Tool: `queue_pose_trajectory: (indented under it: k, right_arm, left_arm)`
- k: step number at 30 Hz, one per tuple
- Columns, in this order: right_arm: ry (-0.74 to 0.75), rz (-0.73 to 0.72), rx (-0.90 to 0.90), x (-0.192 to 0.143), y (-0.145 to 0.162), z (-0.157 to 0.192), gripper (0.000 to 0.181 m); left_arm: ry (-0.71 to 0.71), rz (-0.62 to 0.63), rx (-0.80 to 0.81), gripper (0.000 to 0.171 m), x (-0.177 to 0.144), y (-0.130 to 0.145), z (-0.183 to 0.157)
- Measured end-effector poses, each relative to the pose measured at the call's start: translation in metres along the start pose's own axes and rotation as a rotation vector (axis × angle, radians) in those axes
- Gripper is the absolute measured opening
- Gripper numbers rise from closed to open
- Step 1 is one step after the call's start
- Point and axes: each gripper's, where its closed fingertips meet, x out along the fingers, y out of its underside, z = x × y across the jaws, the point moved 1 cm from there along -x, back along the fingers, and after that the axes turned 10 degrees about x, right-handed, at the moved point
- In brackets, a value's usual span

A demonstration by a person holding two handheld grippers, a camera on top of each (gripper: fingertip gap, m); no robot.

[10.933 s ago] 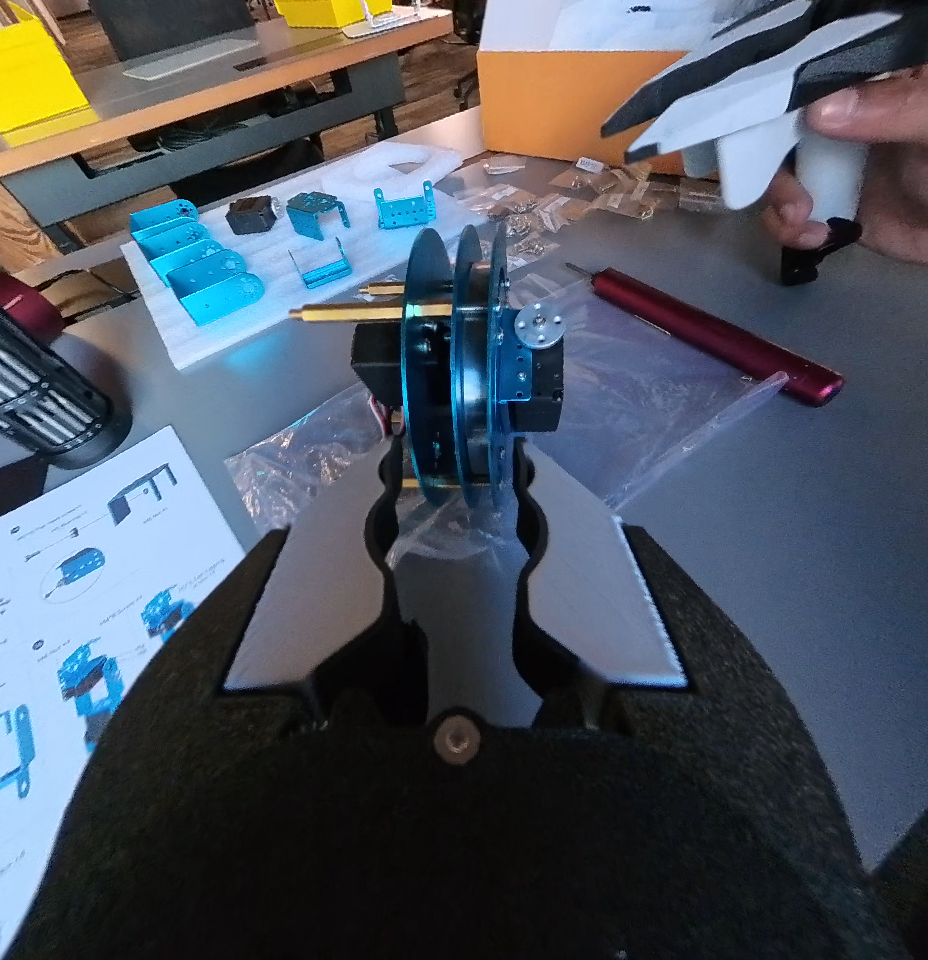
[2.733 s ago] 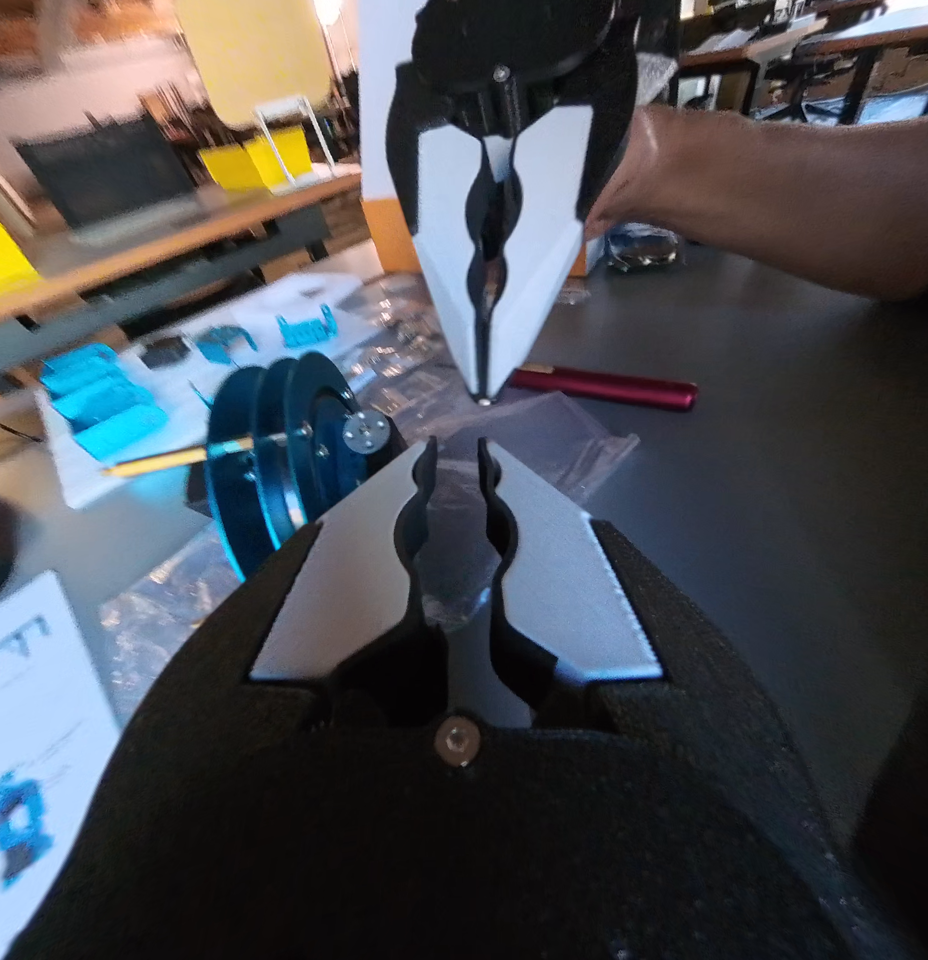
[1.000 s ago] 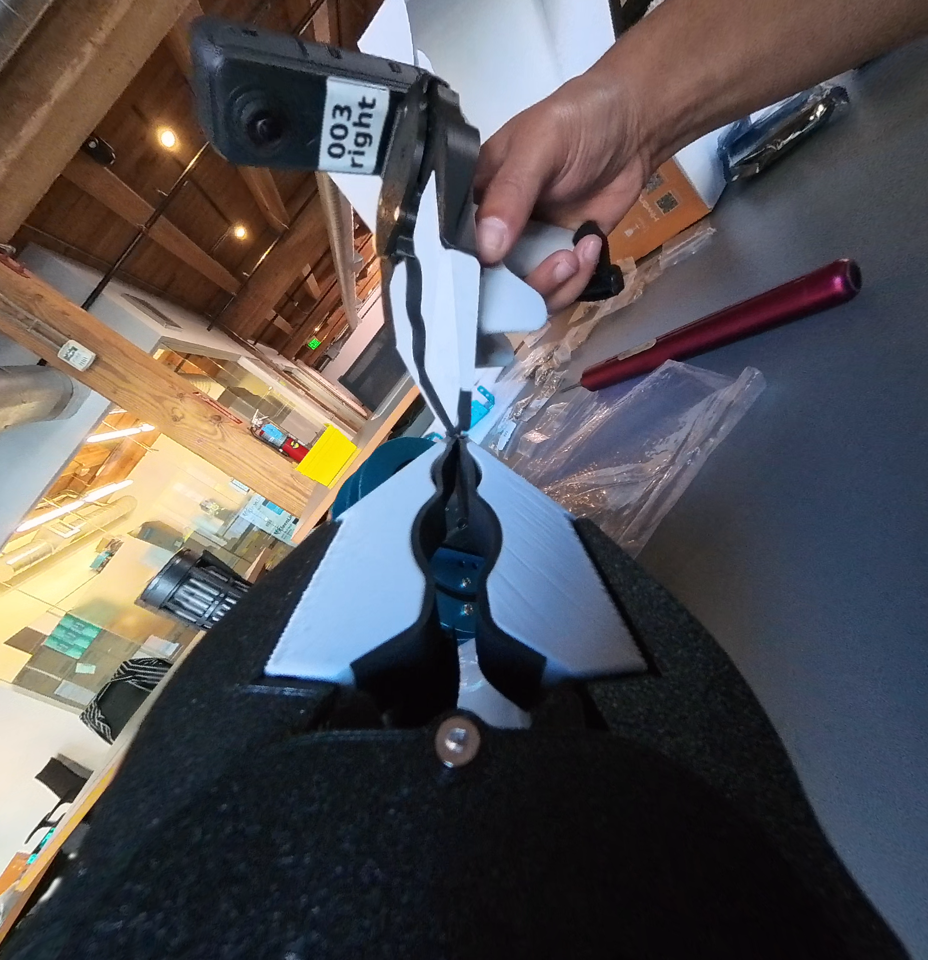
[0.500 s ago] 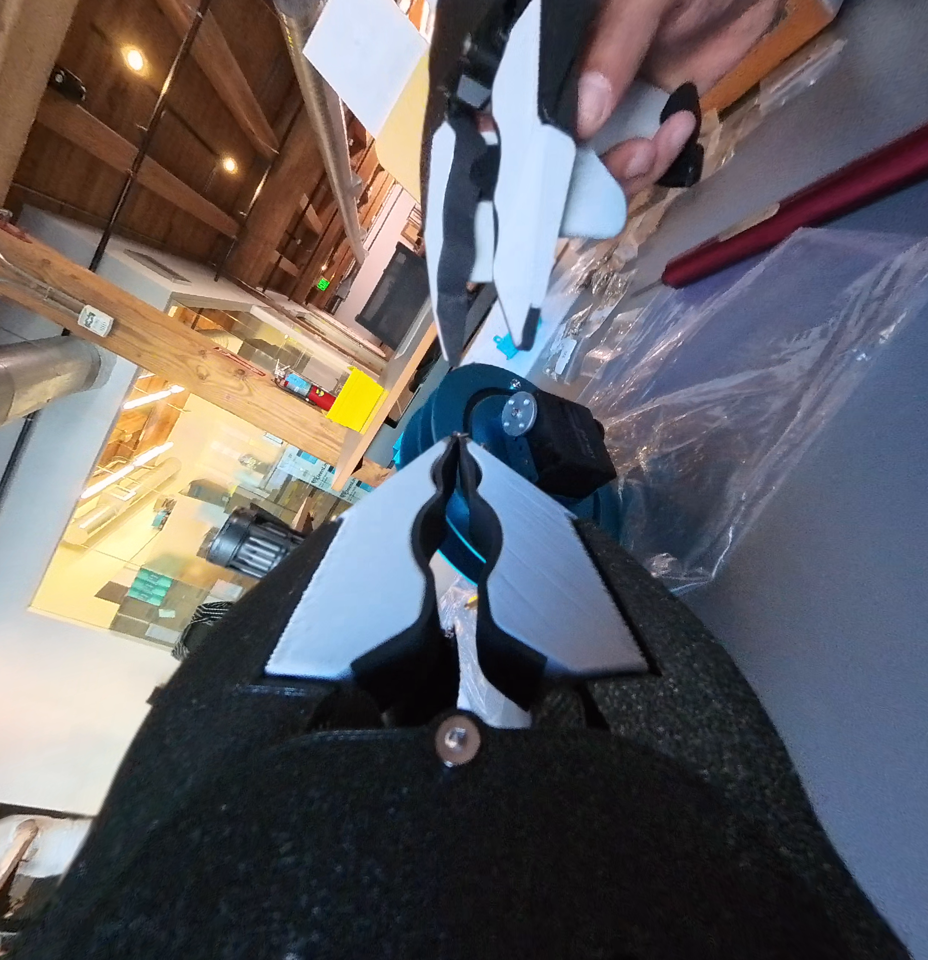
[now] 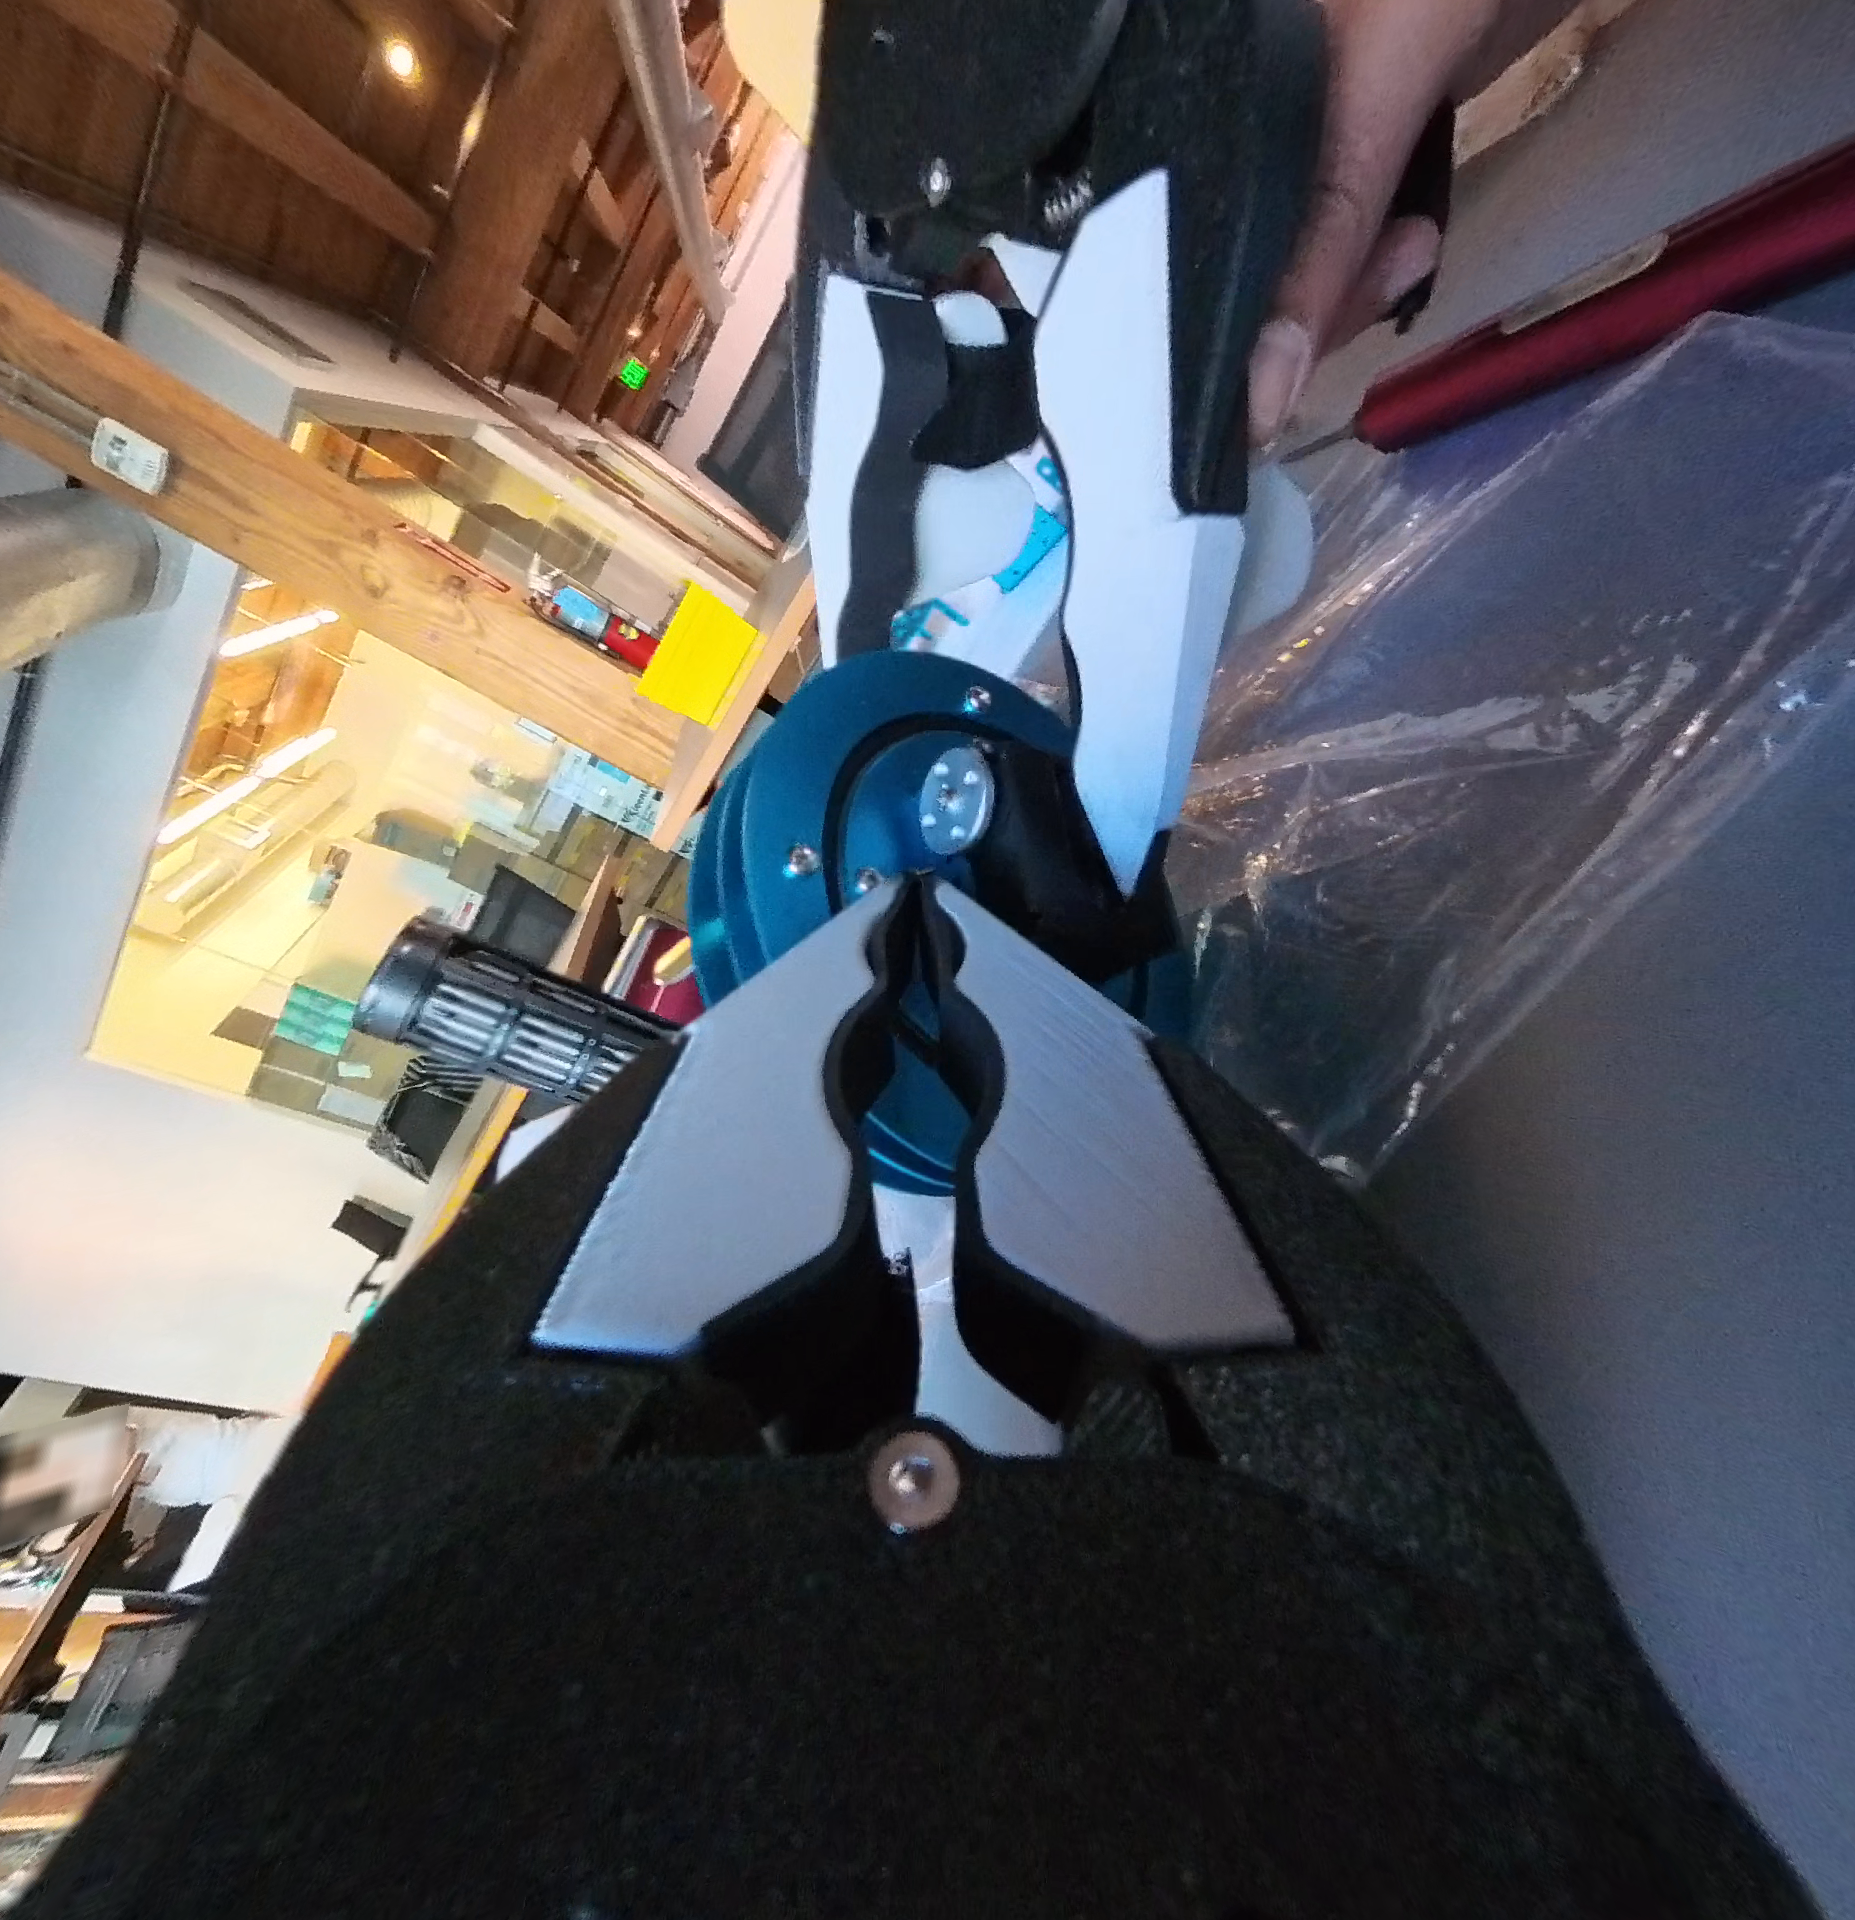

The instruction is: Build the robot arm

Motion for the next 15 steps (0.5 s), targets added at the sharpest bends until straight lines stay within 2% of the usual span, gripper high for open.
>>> queue_pose_trajectory:
  k: [15]
  right_arm:
    - [-0.041, 0.017, 0.032, -0.0034, 0.0059, -0.0047, 0.089]
  left_arm:
    - [0.184, 0.044, 0.156, 0.000, 0.0097, -0.0066, -0.0012]
